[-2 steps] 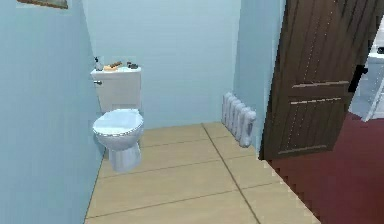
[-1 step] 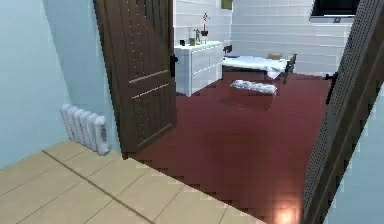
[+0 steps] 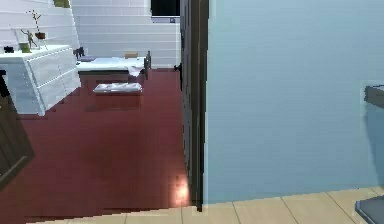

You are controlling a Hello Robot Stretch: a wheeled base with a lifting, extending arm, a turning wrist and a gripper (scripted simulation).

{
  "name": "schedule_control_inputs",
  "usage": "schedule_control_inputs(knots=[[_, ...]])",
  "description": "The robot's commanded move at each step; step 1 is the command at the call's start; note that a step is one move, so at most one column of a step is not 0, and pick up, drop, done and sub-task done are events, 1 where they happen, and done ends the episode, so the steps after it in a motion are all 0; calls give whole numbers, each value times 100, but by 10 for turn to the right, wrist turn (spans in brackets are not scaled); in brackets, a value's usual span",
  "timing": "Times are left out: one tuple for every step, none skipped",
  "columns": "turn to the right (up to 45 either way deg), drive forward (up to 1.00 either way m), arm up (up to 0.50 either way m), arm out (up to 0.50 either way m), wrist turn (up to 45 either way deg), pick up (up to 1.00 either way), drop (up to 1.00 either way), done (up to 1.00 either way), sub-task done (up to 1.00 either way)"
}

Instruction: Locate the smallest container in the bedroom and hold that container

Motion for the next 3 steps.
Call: schedule_control_inputs(knots=[[0, 20, 0, 0, 0, 0, 0, 0, 0], [-360, 0, 0, 0, 0, 0, 0, 0, 0], [0, 100, 0, 0, 0, 0, 0, 0, 0]])
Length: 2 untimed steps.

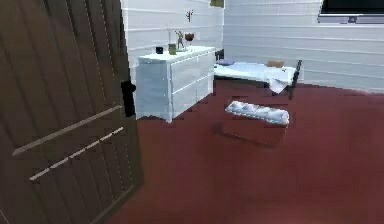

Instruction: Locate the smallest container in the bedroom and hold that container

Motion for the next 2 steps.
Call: schedule_control_inputs(knots=[[300, 0, 0, 0, 0, 0, 0, 0, 0], [0, 100, 0, 0, 0, 0, 0, 0, 0]])
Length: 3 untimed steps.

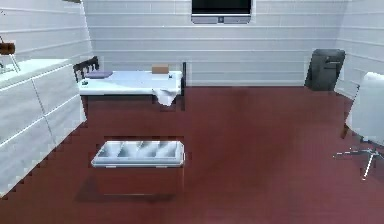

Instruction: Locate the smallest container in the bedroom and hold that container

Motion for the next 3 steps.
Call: schedule_control_inputs(knots=[[0, 45, 0, 0, 0, 0, 0, 0, 0], [300, 0, 0, 0, 0, 0, 0, 0, 0], [0, 100, 0, 0, 0, 0, 0, 0, 0]])
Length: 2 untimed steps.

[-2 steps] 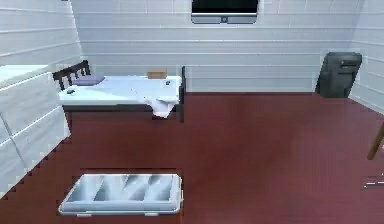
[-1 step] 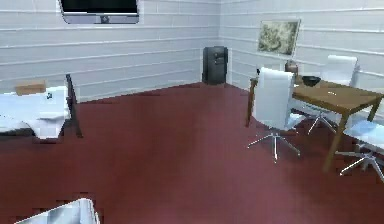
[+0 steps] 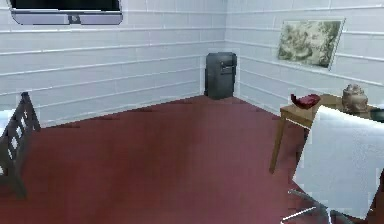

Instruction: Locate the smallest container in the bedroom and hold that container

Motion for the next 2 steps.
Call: schedule_control_inputs(knots=[[30, 0, 0, 0, 0, 0, 0, 0, 0], [0, 100, 0, 0, 0, 0, 0, 0, 0]])
